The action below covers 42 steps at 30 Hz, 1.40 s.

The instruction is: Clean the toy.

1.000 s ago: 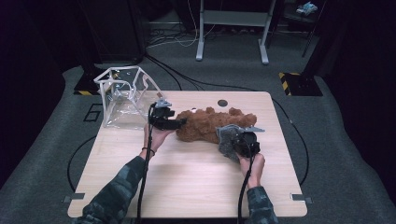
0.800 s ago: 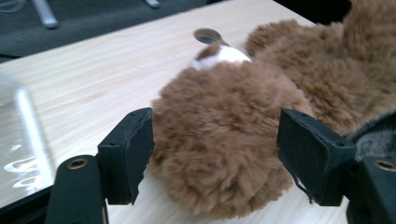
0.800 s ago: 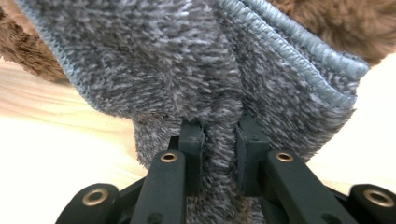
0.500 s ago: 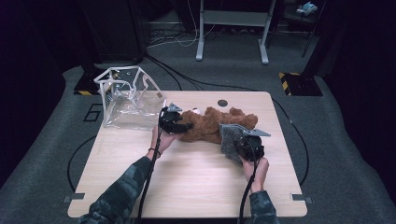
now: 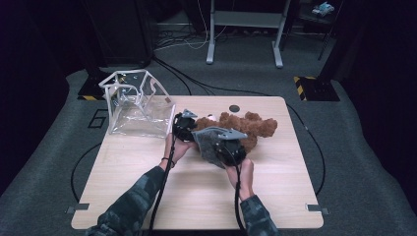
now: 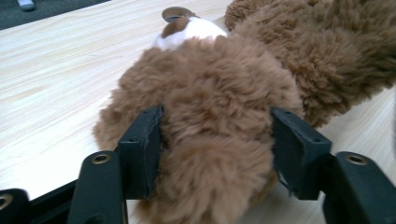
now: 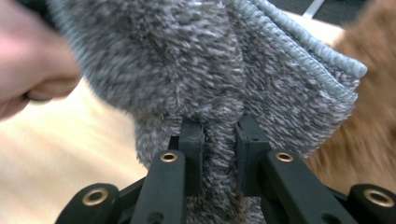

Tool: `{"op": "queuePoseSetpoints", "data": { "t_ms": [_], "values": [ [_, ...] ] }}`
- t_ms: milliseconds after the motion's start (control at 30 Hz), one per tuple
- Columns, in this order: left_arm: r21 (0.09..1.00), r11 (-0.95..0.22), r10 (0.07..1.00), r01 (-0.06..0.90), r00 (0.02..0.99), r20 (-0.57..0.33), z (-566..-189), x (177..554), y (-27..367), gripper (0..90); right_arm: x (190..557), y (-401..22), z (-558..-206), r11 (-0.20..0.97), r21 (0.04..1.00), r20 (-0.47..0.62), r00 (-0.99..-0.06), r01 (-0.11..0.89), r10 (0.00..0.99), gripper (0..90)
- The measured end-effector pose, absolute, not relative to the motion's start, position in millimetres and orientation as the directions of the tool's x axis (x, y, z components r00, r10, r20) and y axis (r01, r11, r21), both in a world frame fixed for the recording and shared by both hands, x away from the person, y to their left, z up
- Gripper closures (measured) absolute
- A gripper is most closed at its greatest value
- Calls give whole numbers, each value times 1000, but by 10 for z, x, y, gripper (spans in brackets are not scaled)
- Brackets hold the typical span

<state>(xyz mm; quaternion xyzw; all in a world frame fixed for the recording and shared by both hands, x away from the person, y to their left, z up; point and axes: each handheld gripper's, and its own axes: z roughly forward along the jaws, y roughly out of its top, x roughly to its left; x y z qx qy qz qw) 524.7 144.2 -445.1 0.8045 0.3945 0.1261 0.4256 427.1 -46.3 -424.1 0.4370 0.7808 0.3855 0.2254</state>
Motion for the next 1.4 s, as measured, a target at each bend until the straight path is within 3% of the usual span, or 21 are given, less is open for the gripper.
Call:
{"op": "queuePoseSetpoints", "data": {
  "t_ms": [233,567,867,1100,1400],
  "values": [
    [791,-284,765,542,625,-153,-4465,5265,1754,285,4601,-505,-4121,296,795,-54,-424,530,904,758],
    [789,-286,779,543,612,-139,-4488,5271,1889,269,4580,-1009,-3920,203,828,-42,-303,523,952,758],
    [789,-261,802,556,580,-143,-4485,5291,2050,268,4580,-589,-3803,269,834,-64,-399,482,915,756],
    [782,-258,802,568,577,-155,-4534,5329,2010,268,4816,-222,-4049,288,791,-21,-446,541,895,755],
    [781,-254,811,571,566,-150,-4566,5354,2042,269,4743,-106,-4404,337,745,-7,-499,576,867,755]
  ]
}}
